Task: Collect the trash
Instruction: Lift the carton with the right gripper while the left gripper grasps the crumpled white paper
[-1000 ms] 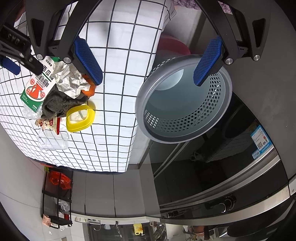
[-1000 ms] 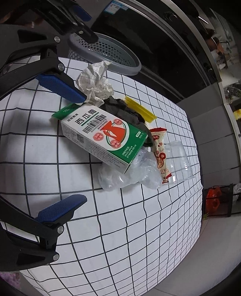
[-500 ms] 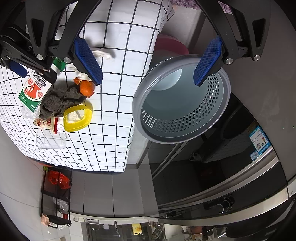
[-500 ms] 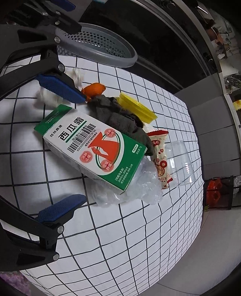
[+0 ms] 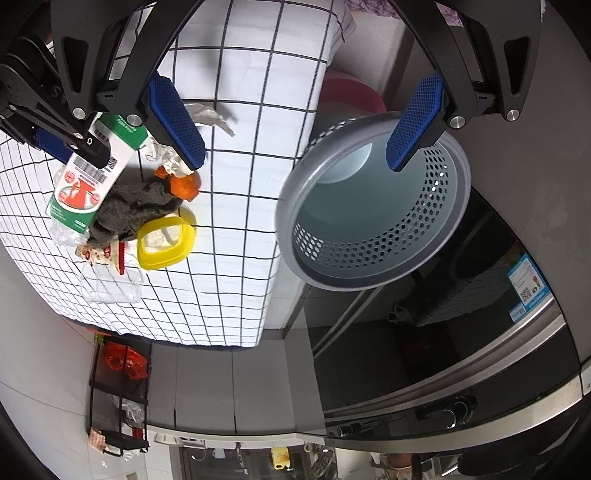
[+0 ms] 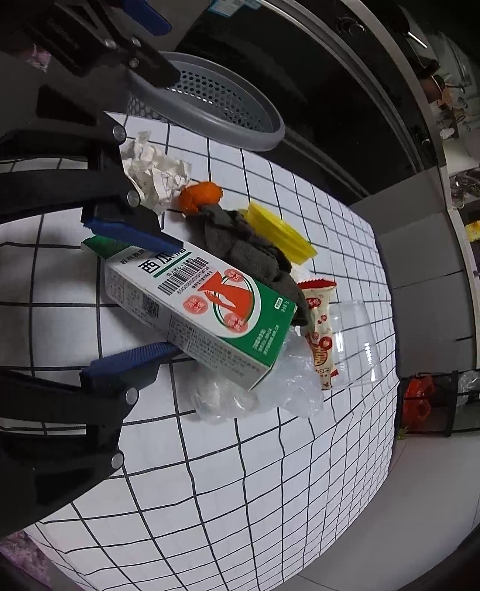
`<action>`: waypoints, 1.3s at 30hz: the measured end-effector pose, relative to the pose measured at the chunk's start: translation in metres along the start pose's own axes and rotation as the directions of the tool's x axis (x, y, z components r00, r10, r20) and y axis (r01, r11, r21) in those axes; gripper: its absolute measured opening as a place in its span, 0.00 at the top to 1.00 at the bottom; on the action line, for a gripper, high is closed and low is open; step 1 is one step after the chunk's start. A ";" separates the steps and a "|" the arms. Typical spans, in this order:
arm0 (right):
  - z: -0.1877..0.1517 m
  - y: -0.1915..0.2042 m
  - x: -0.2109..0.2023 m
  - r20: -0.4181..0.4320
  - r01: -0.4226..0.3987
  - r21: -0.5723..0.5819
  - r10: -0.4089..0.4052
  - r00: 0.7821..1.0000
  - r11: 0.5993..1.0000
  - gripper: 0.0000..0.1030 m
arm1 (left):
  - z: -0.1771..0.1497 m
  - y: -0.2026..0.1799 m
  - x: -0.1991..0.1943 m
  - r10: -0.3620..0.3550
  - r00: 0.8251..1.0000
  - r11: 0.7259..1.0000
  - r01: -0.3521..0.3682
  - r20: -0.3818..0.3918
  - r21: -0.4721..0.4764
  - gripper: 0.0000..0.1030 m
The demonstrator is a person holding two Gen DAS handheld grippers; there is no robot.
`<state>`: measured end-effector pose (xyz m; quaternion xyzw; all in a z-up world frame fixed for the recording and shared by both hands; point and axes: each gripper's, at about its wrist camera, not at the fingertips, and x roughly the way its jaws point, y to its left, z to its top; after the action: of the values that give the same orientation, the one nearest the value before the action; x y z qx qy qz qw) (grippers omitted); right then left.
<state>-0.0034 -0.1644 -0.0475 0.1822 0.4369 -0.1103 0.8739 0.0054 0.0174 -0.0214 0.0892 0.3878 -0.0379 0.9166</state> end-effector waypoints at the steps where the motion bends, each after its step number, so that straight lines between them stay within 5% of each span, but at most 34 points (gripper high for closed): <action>1: -0.001 0.000 -0.002 0.002 -0.016 -0.005 0.016 1.000 1.000 0.58 | -0.001 -0.001 0.000 -0.004 1.000 1.000 0.004 -0.003 0.002 0.06; 13: -0.004 -0.003 -0.030 0.051 -0.106 -0.067 0.109 0.993 0.992 0.72 | -0.009 -0.008 0.000 -0.041 0.999 0.999 0.041 0.006 0.017 0.06; 23: -0.004 -0.023 -0.050 0.090 -0.141 -0.065 0.147 0.985 0.988 0.73 | -0.017 -0.027 -0.001 -0.116 0.993 0.992 0.116 0.006 0.047 0.06; 36: -0.008 -0.040 -0.053 0.077 -0.145 -0.046 0.148 0.986 0.988 0.74 | -0.028 -0.069 0.026 -0.184 0.978 0.975 0.194 -0.096 0.104 0.07; 39: -0.008 -0.038 -0.053 0.075 -0.146 -0.053 0.150 0.986 0.988 0.75 | -0.030 -0.071 0.034 -0.198 0.972 0.972 0.212 -0.130 0.104 0.29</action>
<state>-0.0540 -0.1935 -0.0182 0.1892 0.3898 -0.0418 0.9003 -0.0018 -0.0460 -0.0754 0.1045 0.4457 -0.1498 0.8764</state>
